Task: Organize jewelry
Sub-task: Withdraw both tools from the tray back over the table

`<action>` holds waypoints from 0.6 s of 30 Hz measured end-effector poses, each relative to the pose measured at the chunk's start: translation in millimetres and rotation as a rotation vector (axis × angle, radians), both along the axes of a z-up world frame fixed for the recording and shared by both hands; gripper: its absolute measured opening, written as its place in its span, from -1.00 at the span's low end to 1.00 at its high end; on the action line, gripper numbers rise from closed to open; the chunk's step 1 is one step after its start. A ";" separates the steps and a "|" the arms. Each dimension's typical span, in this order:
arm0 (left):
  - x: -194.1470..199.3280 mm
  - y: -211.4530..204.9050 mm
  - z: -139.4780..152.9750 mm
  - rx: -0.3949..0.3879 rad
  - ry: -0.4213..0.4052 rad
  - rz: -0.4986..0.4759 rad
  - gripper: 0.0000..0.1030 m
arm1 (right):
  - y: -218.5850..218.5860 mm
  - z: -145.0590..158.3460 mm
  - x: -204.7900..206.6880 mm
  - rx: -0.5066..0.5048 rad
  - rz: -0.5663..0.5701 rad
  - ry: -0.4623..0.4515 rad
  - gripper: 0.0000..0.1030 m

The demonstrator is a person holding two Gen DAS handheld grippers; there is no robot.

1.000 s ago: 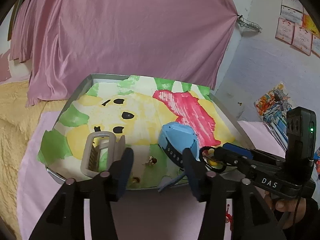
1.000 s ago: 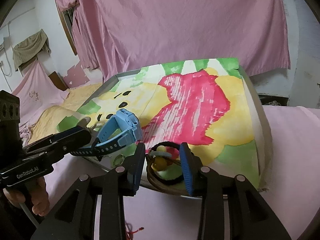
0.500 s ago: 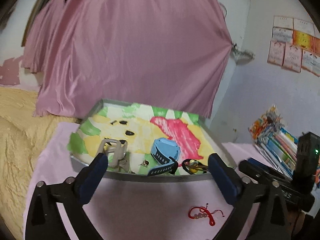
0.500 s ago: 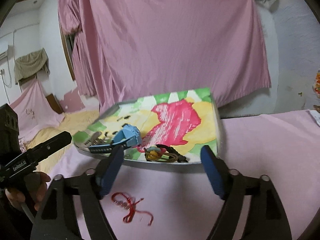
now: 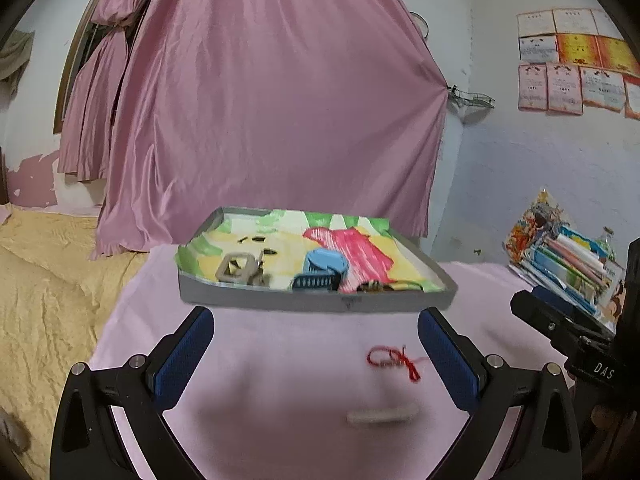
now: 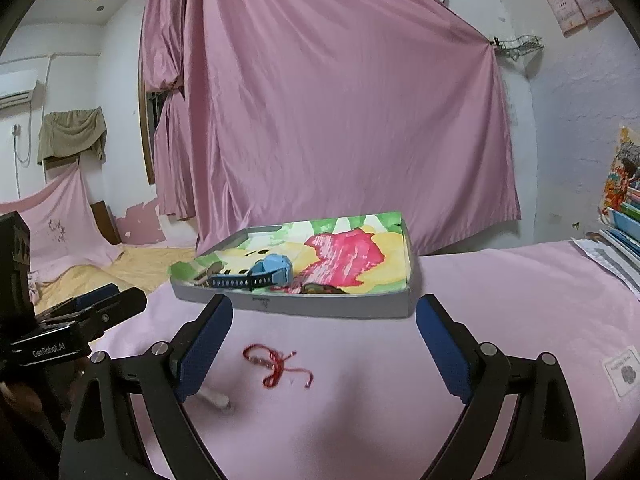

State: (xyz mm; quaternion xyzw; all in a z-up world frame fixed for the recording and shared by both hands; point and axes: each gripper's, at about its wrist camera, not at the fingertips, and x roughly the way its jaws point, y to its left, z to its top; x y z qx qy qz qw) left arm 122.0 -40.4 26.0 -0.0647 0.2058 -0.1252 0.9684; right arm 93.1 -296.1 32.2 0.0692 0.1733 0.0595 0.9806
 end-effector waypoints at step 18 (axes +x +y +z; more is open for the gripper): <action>-7.4 -6.7 -37.3 0.072 0.220 -0.084 0.99 | -2.4 -22.0 -0.4 -0.047 0.091 0.187 0.75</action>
